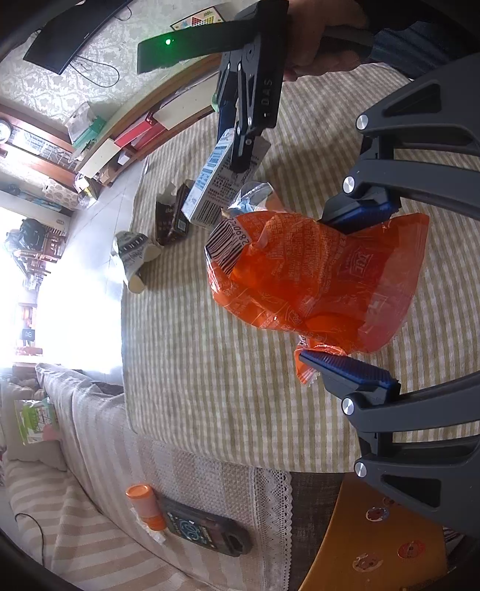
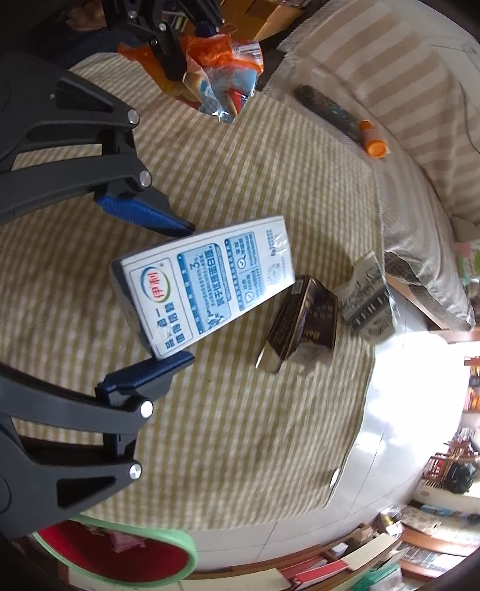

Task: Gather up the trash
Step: 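Carry the milk carton and orange bag over the red bin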

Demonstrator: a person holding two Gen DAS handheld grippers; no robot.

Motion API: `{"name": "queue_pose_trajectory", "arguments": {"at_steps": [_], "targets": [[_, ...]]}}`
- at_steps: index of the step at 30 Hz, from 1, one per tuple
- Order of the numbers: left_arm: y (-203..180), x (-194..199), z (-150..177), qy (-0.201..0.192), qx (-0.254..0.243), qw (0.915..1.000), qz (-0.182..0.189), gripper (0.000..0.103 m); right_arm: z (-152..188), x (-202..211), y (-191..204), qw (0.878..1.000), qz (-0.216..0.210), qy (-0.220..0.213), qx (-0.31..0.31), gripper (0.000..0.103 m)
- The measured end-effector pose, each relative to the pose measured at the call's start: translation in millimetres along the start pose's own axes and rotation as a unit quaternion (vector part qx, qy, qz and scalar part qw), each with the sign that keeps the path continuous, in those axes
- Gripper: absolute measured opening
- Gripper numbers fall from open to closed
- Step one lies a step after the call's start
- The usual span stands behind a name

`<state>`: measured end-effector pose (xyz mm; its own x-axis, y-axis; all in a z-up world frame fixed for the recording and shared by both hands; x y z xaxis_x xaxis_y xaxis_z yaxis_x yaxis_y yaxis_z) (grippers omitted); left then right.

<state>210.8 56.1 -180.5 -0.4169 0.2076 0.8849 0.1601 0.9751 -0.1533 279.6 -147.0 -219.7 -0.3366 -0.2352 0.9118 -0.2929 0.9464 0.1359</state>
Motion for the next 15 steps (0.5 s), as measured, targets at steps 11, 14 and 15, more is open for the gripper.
{"name": "queue_pose_trajectory", "arguments": {"at_steps": [11,14,15], "targets": [[-56,27,-10,-0.023,-0.040,0.9989,0.005,0.056,19,62,-37,0.998,-0.001,-0.044,-0.048,0.056],[-70,35,-11,-0.029,-0.050,0.9983,0.007,0.056,23,77,-44,0.997,-0.001,-0.058,-0.056,0.056],[-73,37,-13,-0.030,-0.053,0.9981,0.007,0.056,24,83,-46,0.996,0.001,-0.062,-0.057,0.056]]}}
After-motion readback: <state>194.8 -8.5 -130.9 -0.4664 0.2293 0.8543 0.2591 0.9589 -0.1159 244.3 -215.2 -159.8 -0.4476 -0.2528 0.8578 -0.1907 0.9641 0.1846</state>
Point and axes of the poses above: each gripper's, at about its wrist camera, not at the fingertips, and x roughly against the way its jaws point, y to its left, z to its underside, the point moved 1 cm from there along -x, roughly the way its jaws point, and after that the axes turned 2 degrees about y, right-handed, at the moved point
